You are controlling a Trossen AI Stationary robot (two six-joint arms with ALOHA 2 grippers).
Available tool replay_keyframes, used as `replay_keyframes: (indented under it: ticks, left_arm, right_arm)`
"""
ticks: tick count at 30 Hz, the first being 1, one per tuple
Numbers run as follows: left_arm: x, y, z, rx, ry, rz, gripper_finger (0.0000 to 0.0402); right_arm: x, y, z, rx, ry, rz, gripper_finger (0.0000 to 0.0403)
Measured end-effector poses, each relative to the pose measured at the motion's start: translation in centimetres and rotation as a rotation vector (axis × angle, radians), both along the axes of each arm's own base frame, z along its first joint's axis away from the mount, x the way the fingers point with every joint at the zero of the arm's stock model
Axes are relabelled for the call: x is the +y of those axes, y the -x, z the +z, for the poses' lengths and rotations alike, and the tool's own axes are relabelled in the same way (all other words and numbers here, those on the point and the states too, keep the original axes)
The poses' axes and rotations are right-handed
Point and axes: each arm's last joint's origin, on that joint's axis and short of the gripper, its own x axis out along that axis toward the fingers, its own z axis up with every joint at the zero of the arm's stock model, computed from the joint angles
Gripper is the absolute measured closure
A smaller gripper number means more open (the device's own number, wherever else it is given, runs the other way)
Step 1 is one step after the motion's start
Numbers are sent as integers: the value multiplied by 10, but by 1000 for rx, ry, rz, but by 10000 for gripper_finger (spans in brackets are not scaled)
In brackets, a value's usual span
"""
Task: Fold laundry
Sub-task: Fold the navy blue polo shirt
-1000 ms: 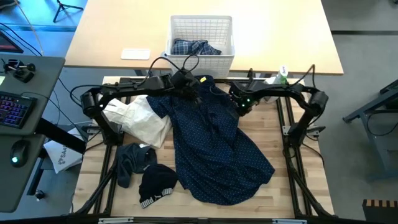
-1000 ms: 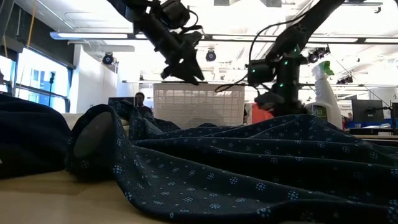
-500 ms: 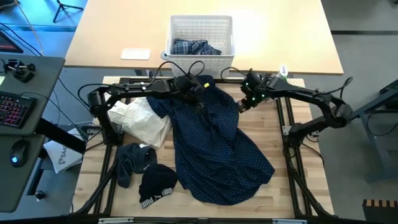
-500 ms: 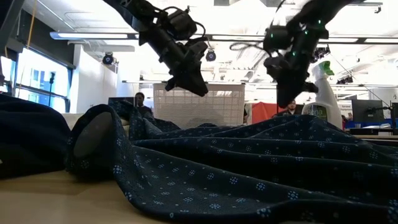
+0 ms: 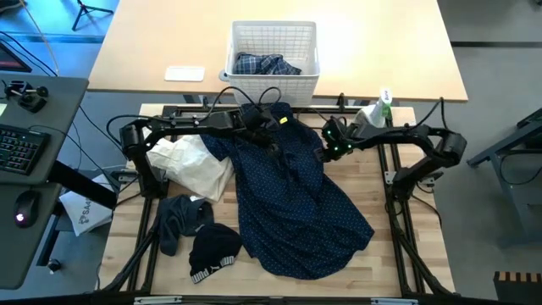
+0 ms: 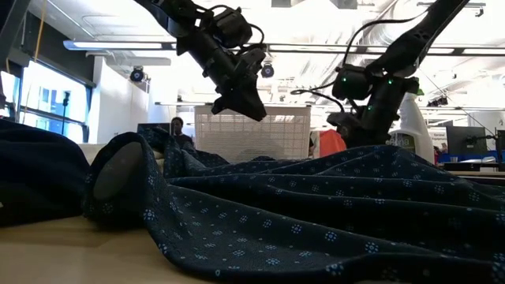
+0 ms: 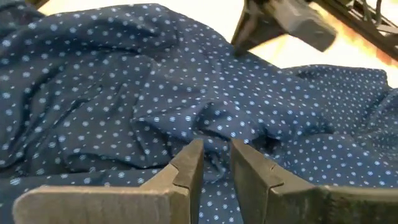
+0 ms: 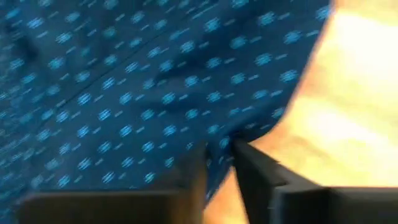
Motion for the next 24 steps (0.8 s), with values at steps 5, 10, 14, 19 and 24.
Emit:
replay_keyframes:
  ticks: [5, 10, 14, 19, 24]
  left_arm:
    - [-5, -4, 2, -26, -10, -14, 337]
    - [-5, -4, 2, -26, -10, -14, 337]
    - [-4, -3, 2, -25, -10, -12, 337]
    - [-3, -3, 2, -22, -10, -11, 337]
    - [-4, -3, 1, -19, -9, -12, 337]
  right_arm:
    - [-12, 7, 10, 151, 120, -15, 388]
    - [-27, -2, 64, 235, 338, 46, 399]
    - [-33, -15, 114, 249, 496, 100, 401]
    - [-29, -22, 138, 70, 354, 203, 386]
    - [-6, -16, 98, 34, 37, 251, 327]
